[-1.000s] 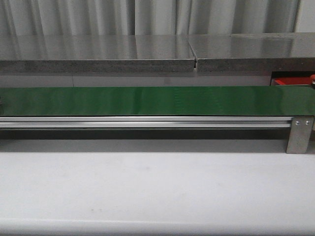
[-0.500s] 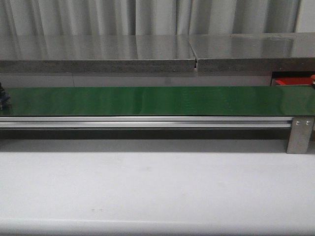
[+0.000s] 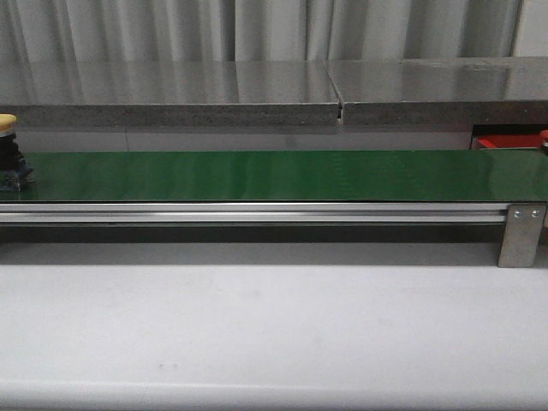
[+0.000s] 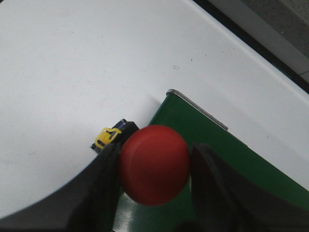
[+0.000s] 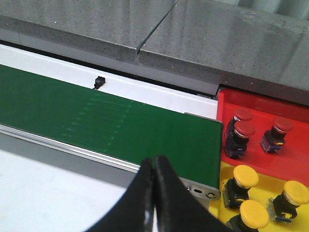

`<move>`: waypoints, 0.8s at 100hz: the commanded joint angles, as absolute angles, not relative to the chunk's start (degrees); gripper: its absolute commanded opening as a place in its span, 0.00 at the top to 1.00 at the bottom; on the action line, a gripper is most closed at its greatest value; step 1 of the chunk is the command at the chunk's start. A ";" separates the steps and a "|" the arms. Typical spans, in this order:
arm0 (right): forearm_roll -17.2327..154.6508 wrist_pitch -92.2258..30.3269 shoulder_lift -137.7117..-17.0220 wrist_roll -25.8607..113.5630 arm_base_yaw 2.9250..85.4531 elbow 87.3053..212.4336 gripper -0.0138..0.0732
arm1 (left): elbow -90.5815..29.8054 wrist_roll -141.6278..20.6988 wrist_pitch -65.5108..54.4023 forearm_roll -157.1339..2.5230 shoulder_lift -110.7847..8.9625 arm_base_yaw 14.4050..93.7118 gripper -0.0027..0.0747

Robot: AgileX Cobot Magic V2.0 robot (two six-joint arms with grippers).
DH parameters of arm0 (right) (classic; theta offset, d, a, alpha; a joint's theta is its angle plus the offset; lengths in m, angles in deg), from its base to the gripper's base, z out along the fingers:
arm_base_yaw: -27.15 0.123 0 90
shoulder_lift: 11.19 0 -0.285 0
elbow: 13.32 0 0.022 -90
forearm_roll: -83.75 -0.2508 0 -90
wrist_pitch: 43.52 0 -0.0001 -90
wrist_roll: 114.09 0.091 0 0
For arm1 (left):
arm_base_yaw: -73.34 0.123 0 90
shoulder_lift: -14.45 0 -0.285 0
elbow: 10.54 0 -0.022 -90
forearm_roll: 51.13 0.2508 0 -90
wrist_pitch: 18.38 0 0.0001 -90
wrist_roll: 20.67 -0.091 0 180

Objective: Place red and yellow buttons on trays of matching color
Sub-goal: 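Set the red button on the green belt and open the left gripper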

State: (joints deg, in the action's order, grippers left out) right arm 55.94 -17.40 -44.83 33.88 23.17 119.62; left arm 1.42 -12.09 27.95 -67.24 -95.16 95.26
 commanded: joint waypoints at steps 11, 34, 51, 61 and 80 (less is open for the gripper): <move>55.48 -21.21 -44.96 33.48 23.16 121.11 0.98 | 1.38 -12.63 25.48 -68.96 -91.87 93.01 0.75; 55.48 -21.21 -44.96 33.48 23.16 121.11 0.98 | -2.54 -12.63 22.33 -69.90 -91.87 91.06 0.75; 55.48 -21.21 -44.96 33.48 23.16 121.11 0.98 | -4.56 -12.63 21.37 -71.13 -91.87 90.96 0.75; 55.48 -21.21 -44.96 33.48 23.16 121.11 0.98 | -5.76 -12.63 20.99 -71.13 -91.87 90.96 0.74; 55.48 -21.21 -44.96 33.48 23.16 121.11 0.98 | -6.10 -12.63 21.48 -71.39 -91.87 90.96 0.59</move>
State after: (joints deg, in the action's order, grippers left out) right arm 55.94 -17.40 -44.83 33.88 23.17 119.62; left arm -7.49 -12.71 24.17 -69.77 -95.03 91.35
